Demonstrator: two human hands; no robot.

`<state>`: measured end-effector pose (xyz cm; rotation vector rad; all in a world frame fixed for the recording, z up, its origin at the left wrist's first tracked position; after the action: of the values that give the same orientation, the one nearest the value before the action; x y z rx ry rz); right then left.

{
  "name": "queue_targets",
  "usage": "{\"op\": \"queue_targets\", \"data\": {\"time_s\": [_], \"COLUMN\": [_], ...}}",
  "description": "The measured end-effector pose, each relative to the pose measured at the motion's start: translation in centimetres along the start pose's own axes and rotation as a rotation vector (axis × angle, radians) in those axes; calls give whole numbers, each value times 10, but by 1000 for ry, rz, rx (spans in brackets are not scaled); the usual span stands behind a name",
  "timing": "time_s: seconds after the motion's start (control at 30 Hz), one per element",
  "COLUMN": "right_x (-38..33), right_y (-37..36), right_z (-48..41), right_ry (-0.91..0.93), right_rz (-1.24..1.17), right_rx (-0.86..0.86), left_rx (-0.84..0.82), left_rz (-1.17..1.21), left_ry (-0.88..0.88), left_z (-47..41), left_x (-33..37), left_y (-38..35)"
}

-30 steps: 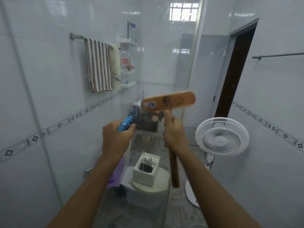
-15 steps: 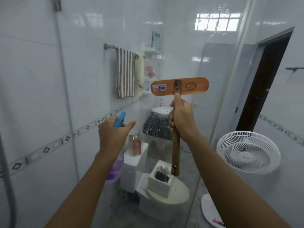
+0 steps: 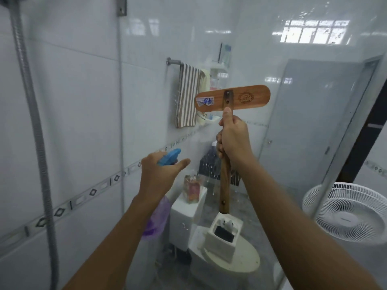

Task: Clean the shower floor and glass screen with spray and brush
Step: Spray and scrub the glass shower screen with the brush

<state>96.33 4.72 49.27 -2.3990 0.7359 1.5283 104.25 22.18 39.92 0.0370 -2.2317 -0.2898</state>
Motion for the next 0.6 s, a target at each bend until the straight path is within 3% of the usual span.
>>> {"op": "queue_targets", "data": {"time_s": [0.2, 0.3, 0.47, 0.6], "right_x": [6, 56, 200, 206], "right_y": [-28, -44, -77, -88], "right_z": [-19, -5, 74, 71], "right_ry": [92, 145, -136, -157], "right_rz": [118, 262, 261, 235], "right_rx": [67, 111, 51, 81], "left_rx": [44, 101, 84, 77], "left_rz": [-52, -56, -67, -85], "left_ry": [-54, -33, -40, -36], "left_z": [-16, -19, -10, -10], "left_x": [-7, -16, -29, -41], "left_y": [18, 26, 29, 36]}}
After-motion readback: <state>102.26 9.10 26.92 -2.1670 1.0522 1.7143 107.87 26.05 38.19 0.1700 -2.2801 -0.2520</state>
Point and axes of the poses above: each hand's wrist, its own z-axis away from the middle knuckle, its own y-axis out of the back of the hand, x = y × z, the point moved 5 cm from there along -z, towards the middle knuckle, and after that the axes turned 7 degrees about -x, right-handed, at the moved point
